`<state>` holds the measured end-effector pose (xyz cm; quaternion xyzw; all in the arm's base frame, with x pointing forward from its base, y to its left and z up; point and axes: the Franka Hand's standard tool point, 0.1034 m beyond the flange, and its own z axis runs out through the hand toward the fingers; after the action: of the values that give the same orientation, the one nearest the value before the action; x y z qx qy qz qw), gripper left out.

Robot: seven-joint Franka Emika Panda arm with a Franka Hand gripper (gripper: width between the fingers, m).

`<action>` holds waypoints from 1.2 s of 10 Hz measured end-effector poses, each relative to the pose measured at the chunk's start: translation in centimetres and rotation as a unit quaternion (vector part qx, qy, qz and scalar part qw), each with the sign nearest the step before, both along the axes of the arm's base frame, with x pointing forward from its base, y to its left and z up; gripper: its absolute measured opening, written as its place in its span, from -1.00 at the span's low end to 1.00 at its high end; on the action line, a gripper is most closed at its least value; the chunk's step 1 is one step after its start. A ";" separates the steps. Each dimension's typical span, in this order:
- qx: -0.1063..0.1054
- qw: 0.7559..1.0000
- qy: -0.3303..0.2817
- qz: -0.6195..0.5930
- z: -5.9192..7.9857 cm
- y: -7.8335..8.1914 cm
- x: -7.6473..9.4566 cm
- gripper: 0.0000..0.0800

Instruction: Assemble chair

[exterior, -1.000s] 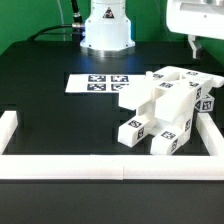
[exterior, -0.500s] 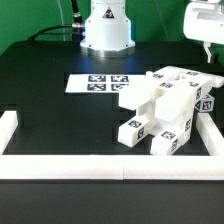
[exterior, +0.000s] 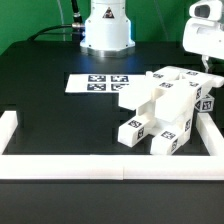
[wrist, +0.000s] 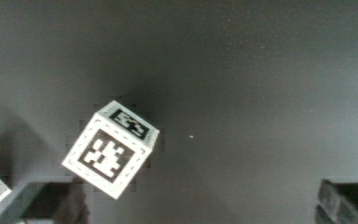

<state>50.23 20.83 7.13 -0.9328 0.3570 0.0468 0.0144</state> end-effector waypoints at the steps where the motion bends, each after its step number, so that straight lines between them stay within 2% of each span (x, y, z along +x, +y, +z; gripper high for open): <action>1: 0.000 1.000 0.000 0.002 0.0 -0.4 0.1 0.62; 6: -0.001 1.000 -0.003 0.005 0.0 -1.7 0.8 0.62; 12: 0.005 0.999 -0.010 0.031 0.2 -4.4 2.1 0.62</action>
Offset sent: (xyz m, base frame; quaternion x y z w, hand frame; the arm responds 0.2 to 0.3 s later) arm 0.0073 -0.0093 0.0035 -0.0125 -0.0025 -0.0170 0.9998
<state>52.34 16.47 7.37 -0.9438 0.3275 0.0395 0.0211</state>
